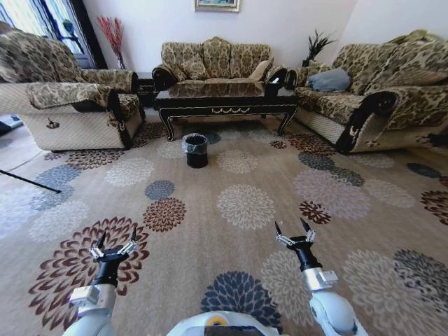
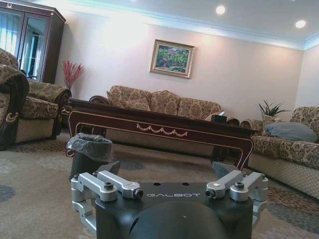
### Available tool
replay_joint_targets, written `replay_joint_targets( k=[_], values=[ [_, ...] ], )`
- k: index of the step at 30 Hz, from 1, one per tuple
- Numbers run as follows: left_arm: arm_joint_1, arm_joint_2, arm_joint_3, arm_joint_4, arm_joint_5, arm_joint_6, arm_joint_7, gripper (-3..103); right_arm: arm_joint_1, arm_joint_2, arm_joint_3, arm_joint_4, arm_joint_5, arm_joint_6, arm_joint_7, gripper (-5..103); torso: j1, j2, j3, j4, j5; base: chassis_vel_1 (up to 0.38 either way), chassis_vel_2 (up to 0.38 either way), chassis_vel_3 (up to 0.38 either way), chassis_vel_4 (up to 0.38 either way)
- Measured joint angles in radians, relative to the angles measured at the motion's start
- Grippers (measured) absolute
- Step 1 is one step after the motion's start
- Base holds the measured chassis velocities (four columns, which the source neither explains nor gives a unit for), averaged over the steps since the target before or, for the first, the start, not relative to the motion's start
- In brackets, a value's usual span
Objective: Move to the front of the table and pick up the trash from the floor, then place it into the trash bin.
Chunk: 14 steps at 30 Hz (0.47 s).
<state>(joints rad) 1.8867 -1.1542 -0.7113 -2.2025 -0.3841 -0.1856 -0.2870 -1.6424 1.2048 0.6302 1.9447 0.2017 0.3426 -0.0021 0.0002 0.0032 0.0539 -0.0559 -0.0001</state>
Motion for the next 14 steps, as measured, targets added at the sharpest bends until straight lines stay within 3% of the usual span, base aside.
replay_joint_targets(
  k=[14],
  values=[
    [0.0, 0.0, 0.0, 0.0, 0.0, 0.0, 0.0, 100, 0.0, 0.0, 0.0, 0.0, 0.0, 0.0, 0.0, 100, 0.003, 0.037, 0.035, -0.0001, 0.0001, 0.0, 0.0, 0.0, 0.0]
  ],
)
